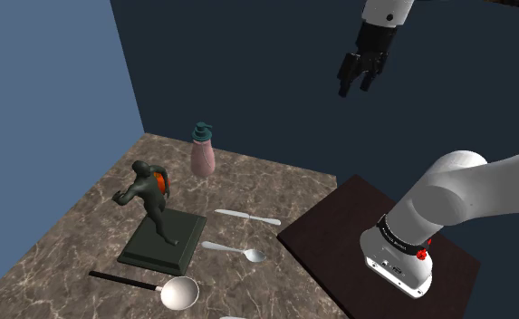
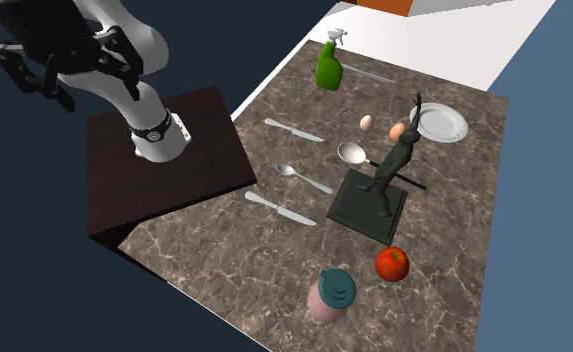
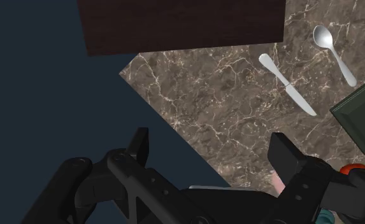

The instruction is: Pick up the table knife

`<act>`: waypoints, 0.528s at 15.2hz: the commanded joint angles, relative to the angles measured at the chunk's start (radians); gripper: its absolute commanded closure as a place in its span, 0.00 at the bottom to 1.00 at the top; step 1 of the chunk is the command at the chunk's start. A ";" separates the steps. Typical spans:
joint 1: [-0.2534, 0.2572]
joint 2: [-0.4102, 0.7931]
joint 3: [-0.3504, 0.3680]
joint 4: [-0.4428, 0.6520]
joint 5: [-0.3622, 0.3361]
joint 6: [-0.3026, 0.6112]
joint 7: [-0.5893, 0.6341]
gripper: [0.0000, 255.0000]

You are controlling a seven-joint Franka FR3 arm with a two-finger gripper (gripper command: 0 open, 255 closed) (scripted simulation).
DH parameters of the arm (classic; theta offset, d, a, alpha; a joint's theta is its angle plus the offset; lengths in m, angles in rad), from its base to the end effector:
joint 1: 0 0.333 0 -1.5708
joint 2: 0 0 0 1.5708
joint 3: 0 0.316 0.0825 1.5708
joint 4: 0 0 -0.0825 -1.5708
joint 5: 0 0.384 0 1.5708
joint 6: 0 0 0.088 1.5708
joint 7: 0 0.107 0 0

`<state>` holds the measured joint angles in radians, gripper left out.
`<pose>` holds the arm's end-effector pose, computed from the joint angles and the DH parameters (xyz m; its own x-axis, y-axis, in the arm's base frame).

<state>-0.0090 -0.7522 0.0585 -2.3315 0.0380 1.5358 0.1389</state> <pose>0.3118 0.0249 0.5881 0.9935 -0.1054 -0.0436 -0.1052 -0.9944 0.0081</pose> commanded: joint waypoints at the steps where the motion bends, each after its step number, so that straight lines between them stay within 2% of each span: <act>1: 0.000 0.000 0.000 0.000 0.000 0.000 0.000 0.00; 8: 0.062 0.125 0.048 -0.106 0.034 0.198 -0.051 0.00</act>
<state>0.0451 -0.6461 0.1026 -2.4207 0.0689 1.7009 0.1002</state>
